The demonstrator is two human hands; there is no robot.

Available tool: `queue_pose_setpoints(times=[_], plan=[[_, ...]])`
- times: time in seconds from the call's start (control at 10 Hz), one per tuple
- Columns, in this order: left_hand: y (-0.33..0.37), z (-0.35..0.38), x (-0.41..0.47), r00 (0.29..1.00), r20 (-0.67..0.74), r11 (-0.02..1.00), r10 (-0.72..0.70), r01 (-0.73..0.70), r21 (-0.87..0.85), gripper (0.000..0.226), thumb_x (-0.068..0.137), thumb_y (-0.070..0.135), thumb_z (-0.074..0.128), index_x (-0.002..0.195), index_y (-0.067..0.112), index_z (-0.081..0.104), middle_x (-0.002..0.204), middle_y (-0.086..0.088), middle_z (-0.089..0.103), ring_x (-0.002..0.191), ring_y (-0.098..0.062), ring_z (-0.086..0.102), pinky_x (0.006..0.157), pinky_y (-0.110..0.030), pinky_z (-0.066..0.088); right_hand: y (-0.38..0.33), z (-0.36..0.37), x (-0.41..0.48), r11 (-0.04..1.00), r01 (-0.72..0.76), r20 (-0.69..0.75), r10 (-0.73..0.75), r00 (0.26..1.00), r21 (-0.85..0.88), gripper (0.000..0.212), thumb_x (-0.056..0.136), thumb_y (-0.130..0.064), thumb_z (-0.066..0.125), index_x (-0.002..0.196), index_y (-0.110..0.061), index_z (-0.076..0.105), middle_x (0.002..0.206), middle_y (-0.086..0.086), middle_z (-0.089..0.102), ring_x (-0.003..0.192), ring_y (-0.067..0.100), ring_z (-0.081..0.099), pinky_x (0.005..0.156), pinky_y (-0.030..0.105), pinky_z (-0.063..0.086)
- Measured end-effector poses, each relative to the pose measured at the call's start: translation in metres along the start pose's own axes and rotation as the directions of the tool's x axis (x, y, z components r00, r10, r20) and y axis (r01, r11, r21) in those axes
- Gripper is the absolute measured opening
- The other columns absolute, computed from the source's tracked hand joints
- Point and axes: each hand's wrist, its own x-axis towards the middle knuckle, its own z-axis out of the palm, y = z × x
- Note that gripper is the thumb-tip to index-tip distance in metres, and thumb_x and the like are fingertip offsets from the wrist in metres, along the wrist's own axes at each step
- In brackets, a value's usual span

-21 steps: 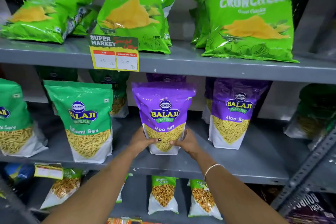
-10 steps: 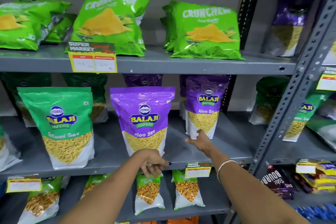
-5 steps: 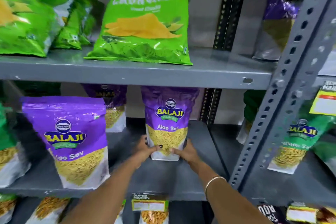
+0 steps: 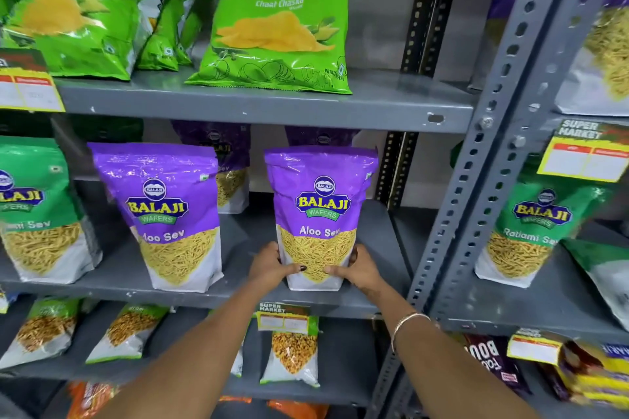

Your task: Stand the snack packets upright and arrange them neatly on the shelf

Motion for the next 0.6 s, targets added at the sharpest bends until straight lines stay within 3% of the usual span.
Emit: queue_pose_setpoints(times=[0.1,0.2,0.3,0.4,0.5,0.6], plan=[[0.004,-0.002,-0.018,0.999,0.045,1.0,0.005,-0.005,-0.002,0.037,0.068,0.011,0.08,0.07,0.024,0.045,0.096,-0.008,0.061,0.088,-0.018,0.055,0.074,-0.03,0.043,-0.002,-0.002,-0.022,1.0,-0.011,-0.014,0.011,1.0,-0.012,0.076,0.059,-0.013,0.086,0.122,-0.004,0.044,0.123,0.011,0.059,0.116,0.025,0.056,0.098,0.04,0.049],[0.002,-0.003,-0.021,0.999,0.05,1.0,0.014,-0.014,-0.013,0.031,0.069,0.01,0.078,0.081,0.015,0.05,0.105,-0.013,0.065,0.091,-0.019,0.057,0.076,-0.027,0.041,-0.002,-0.002,-0.031,1.0,-0.022,-0.025,0.023,0.999,0.004,0.076,0.06,-0.013,0.085,0.122,-0.004,0.043,0.124,0.011,0.059,0.117,0.026,0.056,0.098,0.04,0.05],[-0.004,0.0,-0.022,0.999,0.05,1.0,0.02,-0.019,-0.018,0.036,0.07,0.01,0.077,0.093,0.012,0.05,0.118,-0.016,0.065,0.106,-0.027,0.061,0.079,-0.027,0.042,0.002,-0.001,-0.034,0.999,-0.032,-0.037,0.032,0.999,0.011,0.077,0.058,-0.015,0.086,0.121,-0.006,0.043,0.125,0.012,0.059,0.117,0.027,0.057,0.099,0.046,0.05],[-0.005,-0.001,-0.019,0.997,0.077,1.0,0.011,-0.011,0.002,0.037,0.07,0.011,0.078,0.095,0.012,0.05,0.12,-0.016,0.065,0.11,-0.028,0.06,0.082,-0.029,0.045,0.002,-0.001,-0.035,0.998,-0.048,-0.016,0.048,0.999,0.028,0.076,0.058,-0.015,0.086,0.12,-0.007,0.042,0.126,0.014,0.059,0.116,0.029,0.057,0.097,0.051,0.05],[-0.002,-0.005,-0.022,0.995,0.09,0.995,0.049,-0.057,0.085,0.054,0.07,0.024,0.078,0.113,0.007,0.051,0.128,-0.015,0.056,0.121,-0.03,0.053,0.098,-0.037,0.046,-0.006,0.003,-0.042,1.0,0.015,-0.023,-0.015,1.0,-0.021,0.086,0.058,-0.022,0.087,0.126,-0.008,0.036,0.133,0.011,0.05,0.128,0.028,0.047,0.105,0.05,0.043],[-0.004,-0.01,-0.029,0.991,-0.061,0.961,0.123,-0.103,0.255,0.081,0.074,0.041,0.07,0.137,0.004,0.035,0.143,-0.014,0.04,0.134,-0.03,0.037,0.109,-0.041,0.037,-0.013,0.005,-0.052,0.98,0.106,-0.196,-0.139,0.971,-0.171,0.103,0.06,-0.039,0.082,0.14,-0.011,0.023,0.142,0.006,0.033,0.14,0.022,0.027,0.116,0.046,0.029]])
